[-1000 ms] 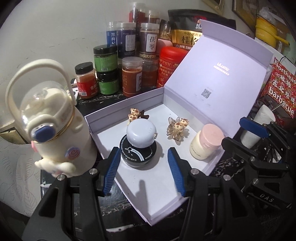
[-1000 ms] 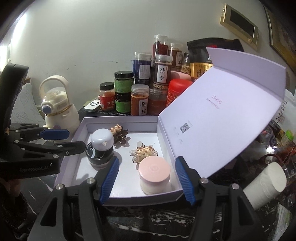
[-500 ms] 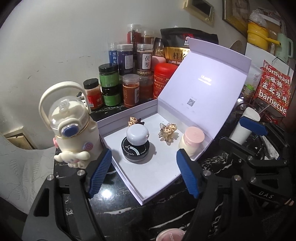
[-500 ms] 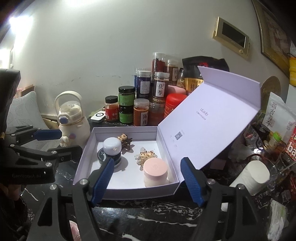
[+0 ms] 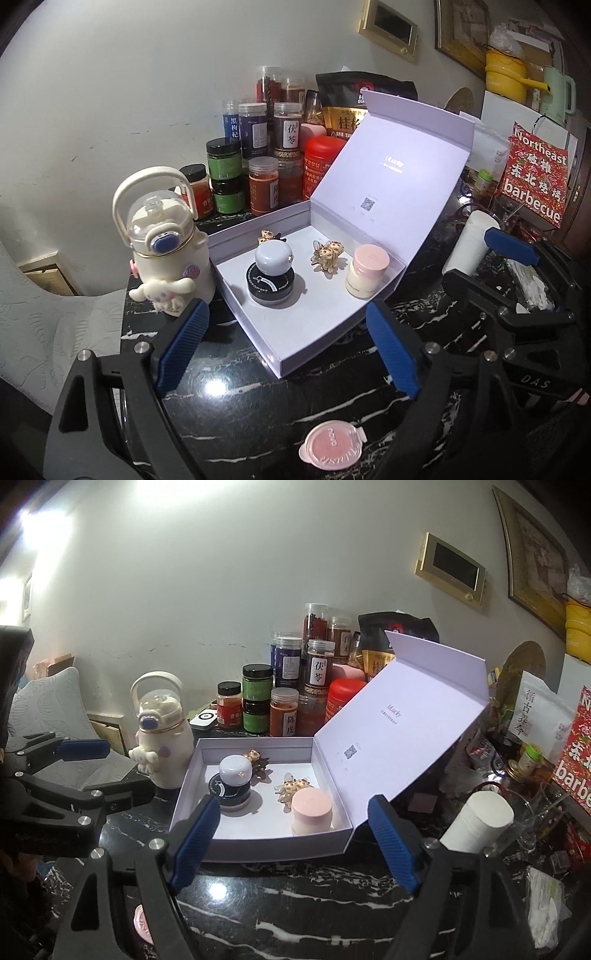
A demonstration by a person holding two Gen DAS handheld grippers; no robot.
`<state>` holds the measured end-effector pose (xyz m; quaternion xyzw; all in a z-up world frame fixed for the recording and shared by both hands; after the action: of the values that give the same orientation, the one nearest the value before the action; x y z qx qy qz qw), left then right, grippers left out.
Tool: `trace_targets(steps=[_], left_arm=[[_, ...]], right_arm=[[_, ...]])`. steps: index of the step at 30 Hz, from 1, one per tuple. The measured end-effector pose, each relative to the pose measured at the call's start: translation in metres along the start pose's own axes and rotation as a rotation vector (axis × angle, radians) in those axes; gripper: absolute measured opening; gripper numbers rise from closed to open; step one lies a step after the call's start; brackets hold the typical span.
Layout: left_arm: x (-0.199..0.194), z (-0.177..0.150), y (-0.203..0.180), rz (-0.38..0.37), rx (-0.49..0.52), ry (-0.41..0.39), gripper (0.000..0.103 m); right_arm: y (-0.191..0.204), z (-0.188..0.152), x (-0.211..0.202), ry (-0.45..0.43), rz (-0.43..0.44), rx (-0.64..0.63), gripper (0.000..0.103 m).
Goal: Organize objects
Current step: 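Open both tools and withdraw them up from the box, then move the left tool to the pink novo blush compact and close on it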
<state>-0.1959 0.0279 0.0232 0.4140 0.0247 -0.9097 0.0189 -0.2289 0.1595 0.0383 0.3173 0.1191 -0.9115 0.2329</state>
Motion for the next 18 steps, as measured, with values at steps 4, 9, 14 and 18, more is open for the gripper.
trace_targets(steps=[4, 9, 14, 18], left_arm=[[-0.013, -0.007, -0.001, 0.004, -0.003, -0.011, 0.089], [-0.025, -0.015, -0.002, 0.006, 0.001, -0.018, 0.091], [-0.031, -0.023, -0.003, 0.002, -0.002, -0.023, 0.092], [-0.032, -0.029, -0.006, -0.008, -0.001, -0.014, 0.092]], right_arm=[[0.002, -0.005, -0.011, -0.005, -0.001, 0.004, 0.083], [0.004, -0.012, -0.024, -0.008, -0.007, 0.009, 0.084], [0.001, -0.021, -0.033, 0.001, -0.021, 0.026, 0.084], [-0.003, -0.029, -0.036, 0.014, -0.020, 0.041, 0.084]])
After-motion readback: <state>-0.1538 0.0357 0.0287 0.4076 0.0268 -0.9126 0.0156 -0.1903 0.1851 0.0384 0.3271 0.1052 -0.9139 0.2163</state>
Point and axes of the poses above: each gripper's, at about its wrist camera, not at the fingertips, and x roughly the way its jaws point, y to its left, z to its top, the point moved 7 cm from there along x, roughly the way its jaws point, and after that the axes turned 10 degrees about y, right-handed, at the moved point
